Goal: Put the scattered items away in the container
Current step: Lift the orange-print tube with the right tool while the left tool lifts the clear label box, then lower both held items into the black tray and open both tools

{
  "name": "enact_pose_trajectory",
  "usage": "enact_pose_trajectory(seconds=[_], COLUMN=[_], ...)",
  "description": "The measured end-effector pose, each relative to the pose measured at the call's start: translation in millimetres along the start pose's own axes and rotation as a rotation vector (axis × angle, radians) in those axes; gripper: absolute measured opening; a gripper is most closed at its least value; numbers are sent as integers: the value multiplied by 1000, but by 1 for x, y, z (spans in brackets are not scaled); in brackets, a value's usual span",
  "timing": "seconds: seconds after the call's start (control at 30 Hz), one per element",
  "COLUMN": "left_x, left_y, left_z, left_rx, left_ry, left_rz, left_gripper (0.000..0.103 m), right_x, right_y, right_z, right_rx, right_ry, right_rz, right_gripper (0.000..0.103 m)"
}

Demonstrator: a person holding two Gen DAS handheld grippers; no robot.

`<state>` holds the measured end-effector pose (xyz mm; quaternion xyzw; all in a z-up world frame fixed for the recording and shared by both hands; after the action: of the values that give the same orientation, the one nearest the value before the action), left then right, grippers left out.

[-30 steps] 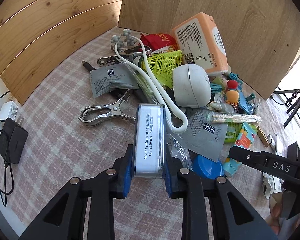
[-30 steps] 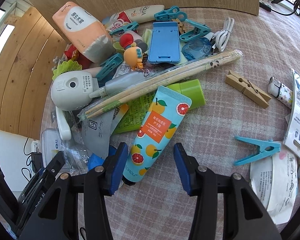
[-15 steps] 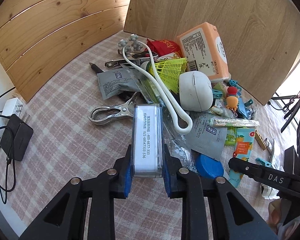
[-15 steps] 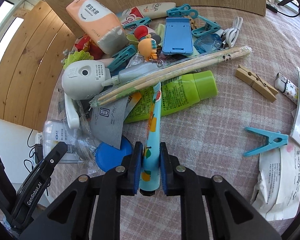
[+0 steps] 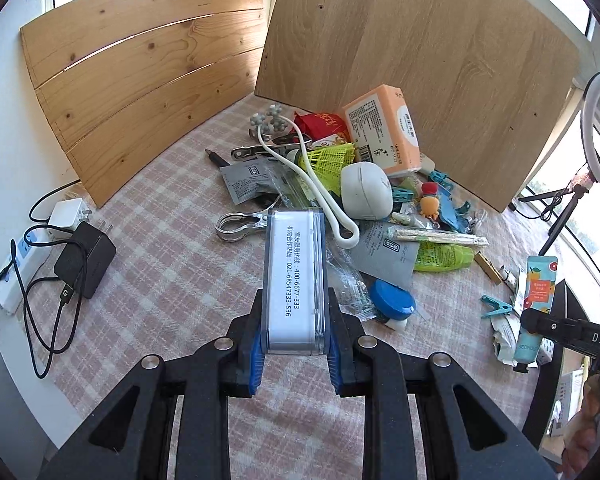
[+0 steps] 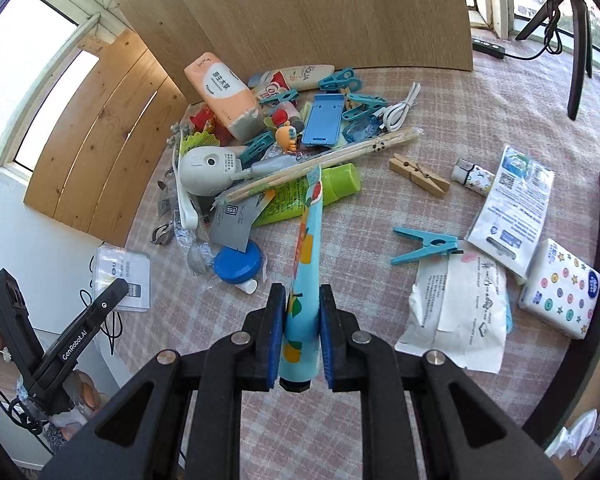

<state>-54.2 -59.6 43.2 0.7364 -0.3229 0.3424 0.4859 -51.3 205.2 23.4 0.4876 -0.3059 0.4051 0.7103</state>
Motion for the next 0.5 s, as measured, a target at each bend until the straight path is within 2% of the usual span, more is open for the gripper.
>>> enact_pose_trajectory(seconds=[0.1,0.2,0.37,0.5], left_x=[17,31,42,52], left_y=[-12,-31,-78,-125], left_z=[-26,-64,-144,-217], left_rx=[-45,-110,-217,-324], left_ry=[-34,-83,-198,-293], left_rz=[-2,5,59,114], left_gripper=[23,23,23,23], right_x=[39,75,137,170], right_y=[-9,-24,-56,-80], right_z=[-28,-65,-137,-196], right_rx=[-13,-34,-108,-163], right_ry=[-33,-111,-212,-281], right_rz=[-28,-66,-96,-100], right_gripper=[16,16,16,16])
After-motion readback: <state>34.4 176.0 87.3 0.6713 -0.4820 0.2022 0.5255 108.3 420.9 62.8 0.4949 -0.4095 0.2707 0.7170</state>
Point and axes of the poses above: each gripper's, at about its wrist camera, not at the fingertips, and x roughly against the way its jaws point, z to its left, y to its top, the point moved 8 cm from there along -x, roughly the way its jaws point, and after that the axes turned 15 degrees about x, right-handed, at the moved point
